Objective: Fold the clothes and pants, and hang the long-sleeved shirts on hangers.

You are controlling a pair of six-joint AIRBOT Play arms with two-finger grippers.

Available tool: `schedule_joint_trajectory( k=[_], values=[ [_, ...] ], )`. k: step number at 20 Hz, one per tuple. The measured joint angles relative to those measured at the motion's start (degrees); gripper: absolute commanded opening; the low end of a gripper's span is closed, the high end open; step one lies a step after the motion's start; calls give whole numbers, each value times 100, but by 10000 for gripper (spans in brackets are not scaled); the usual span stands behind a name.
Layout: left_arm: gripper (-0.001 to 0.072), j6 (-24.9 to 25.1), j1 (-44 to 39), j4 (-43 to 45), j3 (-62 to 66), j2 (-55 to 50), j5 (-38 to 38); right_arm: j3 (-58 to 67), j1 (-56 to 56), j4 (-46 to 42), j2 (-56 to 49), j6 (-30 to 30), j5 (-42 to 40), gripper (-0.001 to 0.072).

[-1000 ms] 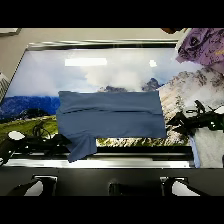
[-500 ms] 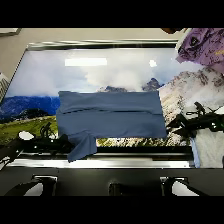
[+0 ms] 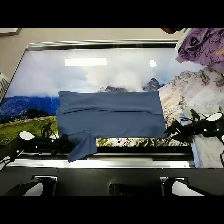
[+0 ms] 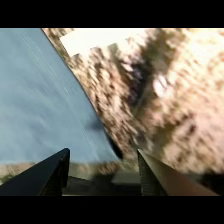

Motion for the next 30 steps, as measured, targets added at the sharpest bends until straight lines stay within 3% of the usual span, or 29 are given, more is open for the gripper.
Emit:
schedule_joint_trajectory(
  k=[2,4,6,8,9,14,18,21,25,30],
  values=[
    [17,0,0,9,0,0,-28,-35,0,284,-149,-144,-81,465],
    [17,2,0,13,0,0,-61,-57,7,501,-315,-234,-107,367],
    [17,0,0,13,0,0,-68,-74,9,584,-442,-306,-111,250],
    [17,0,0,15,2,0,-83,-85,11,619,-511,-343,-133,48],
    [16,0,2,31,15,2,-96,-92,9,675,-533,-363,-140,30],
    [15,-337,350,717,345,337,-623,-98,13,706,-243,-345,52,29],
    [14,-870,837,1757,619,1255,-1488,-98,17,116,553,92,610,29],
    [14,-1036,990,2037,695,2039,-1976,-98,15,-282,1261,273,994,28],
    [14,-1069,1016,1967,903,2398,-1952,-92,15,-92,1694,179,1016,28],
    [14,-911,918,1808,1550,1707,-1488,-44,15,623,1510,-317,557,28]
  ],
)
